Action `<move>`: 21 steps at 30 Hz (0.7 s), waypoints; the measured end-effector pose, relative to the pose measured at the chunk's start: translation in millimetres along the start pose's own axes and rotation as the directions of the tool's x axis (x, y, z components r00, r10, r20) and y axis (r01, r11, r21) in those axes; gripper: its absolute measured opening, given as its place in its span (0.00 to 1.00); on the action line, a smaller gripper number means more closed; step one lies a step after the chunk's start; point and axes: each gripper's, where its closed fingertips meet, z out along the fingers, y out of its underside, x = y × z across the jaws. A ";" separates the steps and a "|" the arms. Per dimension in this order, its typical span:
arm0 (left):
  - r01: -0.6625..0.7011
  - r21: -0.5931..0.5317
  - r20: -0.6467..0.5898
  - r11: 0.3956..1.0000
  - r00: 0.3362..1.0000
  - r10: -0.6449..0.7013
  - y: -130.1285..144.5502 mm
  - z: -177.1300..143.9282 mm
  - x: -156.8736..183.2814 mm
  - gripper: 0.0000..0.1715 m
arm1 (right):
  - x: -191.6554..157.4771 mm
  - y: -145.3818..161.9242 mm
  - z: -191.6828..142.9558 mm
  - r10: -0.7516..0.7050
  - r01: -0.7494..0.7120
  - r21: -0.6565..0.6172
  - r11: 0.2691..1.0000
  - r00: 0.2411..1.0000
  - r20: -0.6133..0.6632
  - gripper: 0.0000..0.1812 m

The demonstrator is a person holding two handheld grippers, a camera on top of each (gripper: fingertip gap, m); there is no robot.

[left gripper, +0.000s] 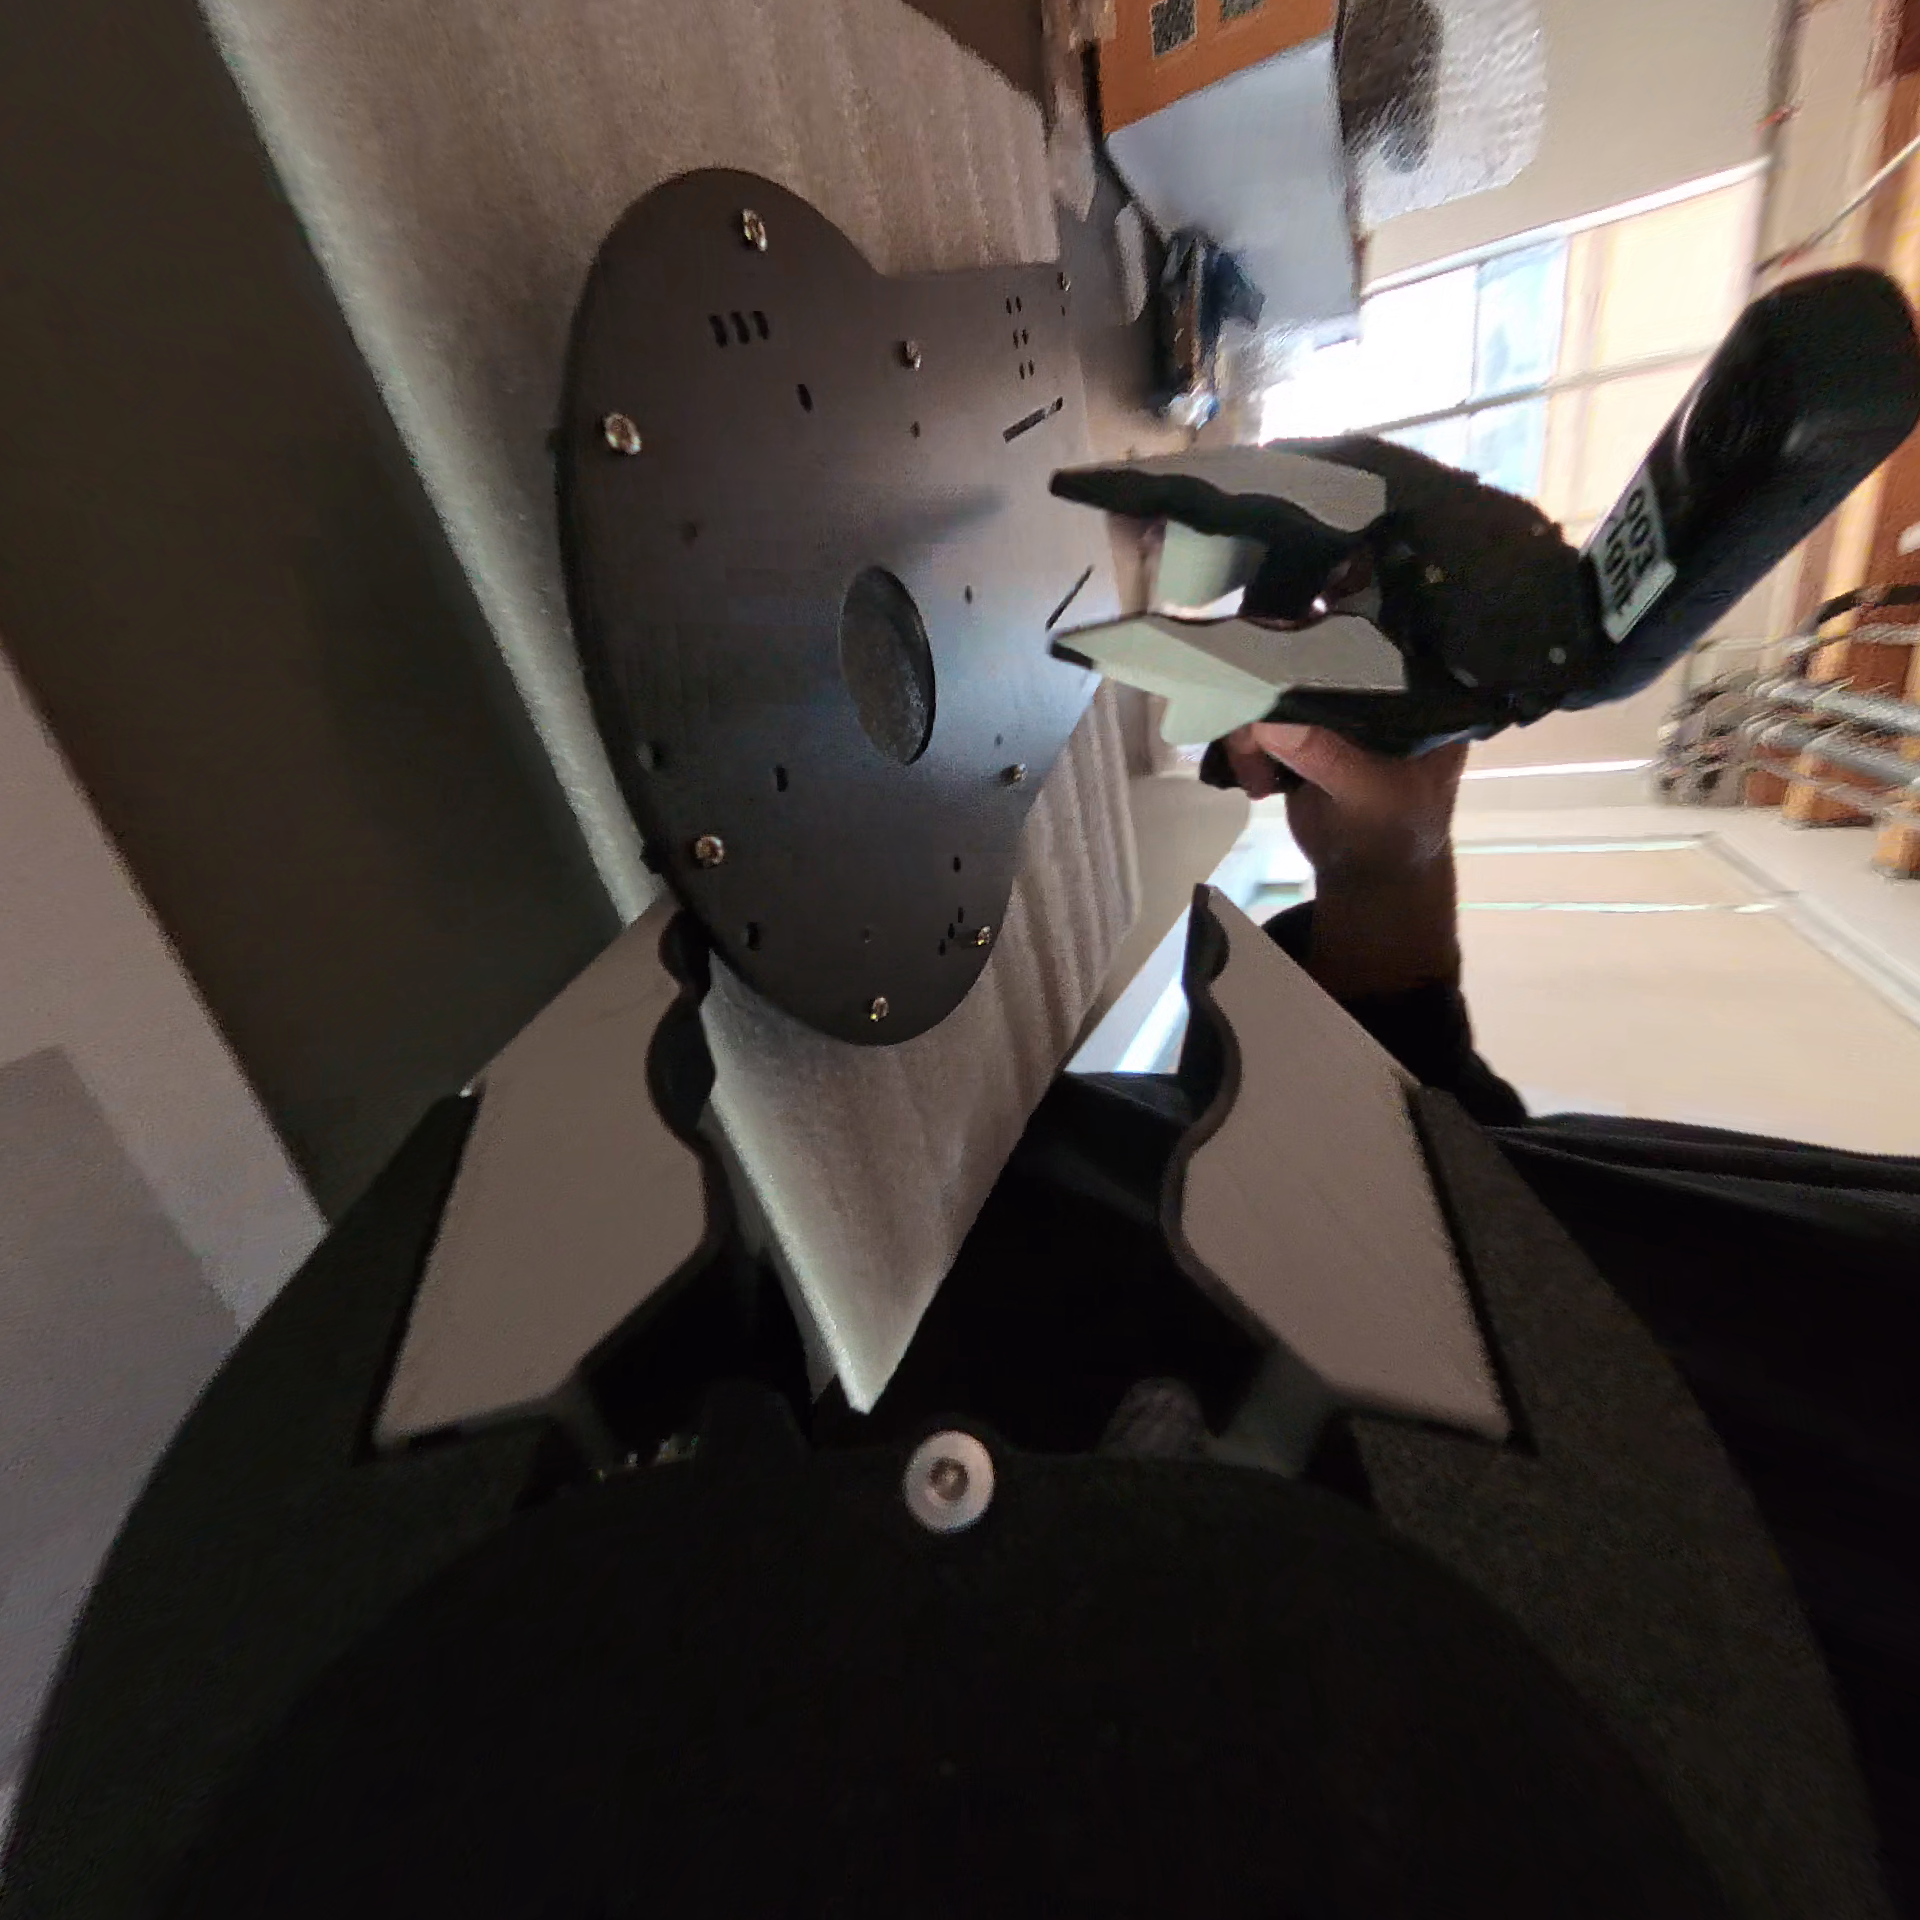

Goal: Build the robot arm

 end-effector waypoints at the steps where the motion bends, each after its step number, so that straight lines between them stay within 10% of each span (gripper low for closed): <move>1: -0.024 -0.023 0.037 0.999 0.999 0.025 2.1 1.1 -0.2 0.55 | 3.6 5.7 9.4 0.004 -0.006 -0.018 1.000 0.998 -0.069 0.27; 9: -0.058 -0.101 0.070 0.993 0.995 0.065 11.7 1.0 5.2 0.63 | 5.7 4.0 10.4 0.089 -0.087 0.023 0.996 0.987 -0.132 0.22; 15: 0.217 -0.052 -0.190 0.975 0.956 -0.223 -10.1 -15.8 11.2 0.69 | 5.6 5.5 13.6 0.059 -0.061 -0.007 0.998 0.985 -0.162 0.22; 18: -0.024 -0.033 0.064 0.999 0.998 0.026 -9.6 -16.8 2.4 0.66 | 6.9 8.7 13.9 0.036 -0.043 -0.031 0.999 0.984 -0.175 0.22; 21: -0.297 0.000 0.335 0.955 0.900 0.280 -34.9 -38.5 4.5 0.58 | 11.2 9.1 11.9 0.033 -0.035 -0.007 0.999 0.983 -0.179 0.25</move>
